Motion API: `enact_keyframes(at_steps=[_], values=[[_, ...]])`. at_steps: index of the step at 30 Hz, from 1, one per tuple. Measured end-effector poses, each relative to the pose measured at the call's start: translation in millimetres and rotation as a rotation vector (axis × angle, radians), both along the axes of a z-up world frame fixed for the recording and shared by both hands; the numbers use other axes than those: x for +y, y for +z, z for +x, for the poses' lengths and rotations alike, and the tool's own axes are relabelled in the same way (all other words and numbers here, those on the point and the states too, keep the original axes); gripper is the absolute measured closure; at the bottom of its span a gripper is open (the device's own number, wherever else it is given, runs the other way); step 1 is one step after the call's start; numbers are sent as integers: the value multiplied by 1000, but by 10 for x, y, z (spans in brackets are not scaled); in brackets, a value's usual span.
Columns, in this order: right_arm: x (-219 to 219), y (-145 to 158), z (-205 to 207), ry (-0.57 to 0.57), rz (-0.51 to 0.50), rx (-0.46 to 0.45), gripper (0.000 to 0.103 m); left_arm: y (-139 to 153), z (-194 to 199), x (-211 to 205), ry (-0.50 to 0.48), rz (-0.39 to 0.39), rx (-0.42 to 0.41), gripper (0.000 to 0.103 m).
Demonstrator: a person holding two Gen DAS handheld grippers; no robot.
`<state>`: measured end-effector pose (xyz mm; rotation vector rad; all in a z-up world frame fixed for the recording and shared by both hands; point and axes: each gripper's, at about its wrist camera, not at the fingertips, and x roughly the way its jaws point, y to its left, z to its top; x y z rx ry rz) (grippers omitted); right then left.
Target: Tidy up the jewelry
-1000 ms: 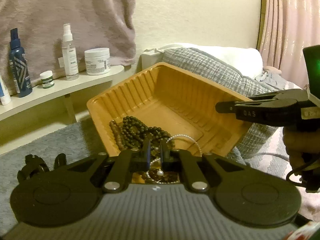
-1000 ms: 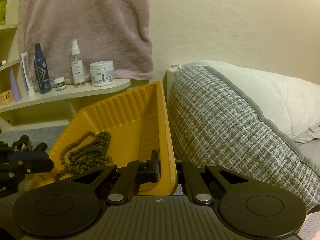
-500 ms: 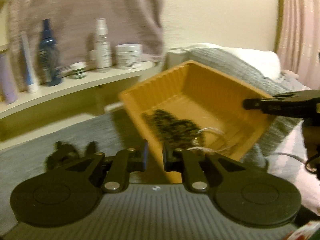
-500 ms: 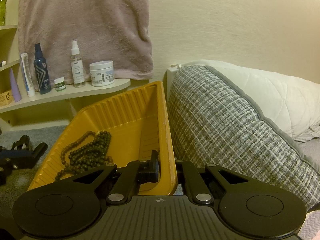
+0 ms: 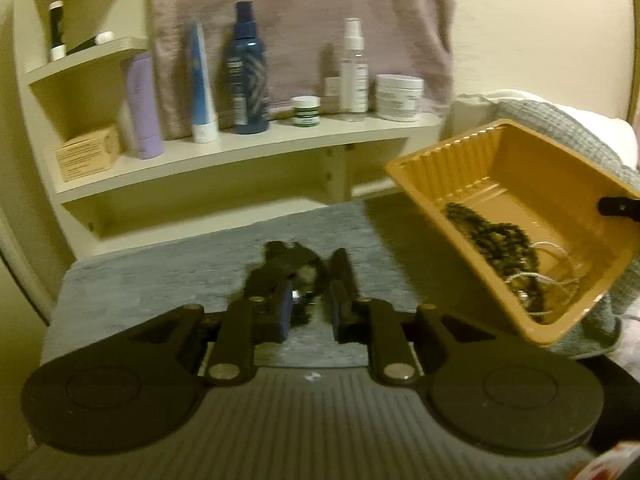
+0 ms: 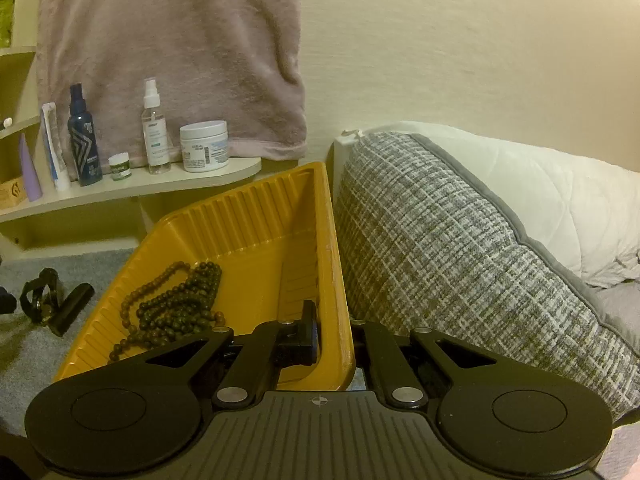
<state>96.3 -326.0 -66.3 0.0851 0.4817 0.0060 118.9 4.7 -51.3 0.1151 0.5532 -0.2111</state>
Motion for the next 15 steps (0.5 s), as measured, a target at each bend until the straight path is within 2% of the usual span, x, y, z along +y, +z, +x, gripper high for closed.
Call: enact_keyframes(at_steps=[8, 15], values=[[0, 5, 11, 1, -3, 0, 99, -66, 142, 133, 13, 86, 0, 76], [-4, 2, 18, 0, -4, 4, 99, -183, 328, 191, -65, 200, 38, 75]])
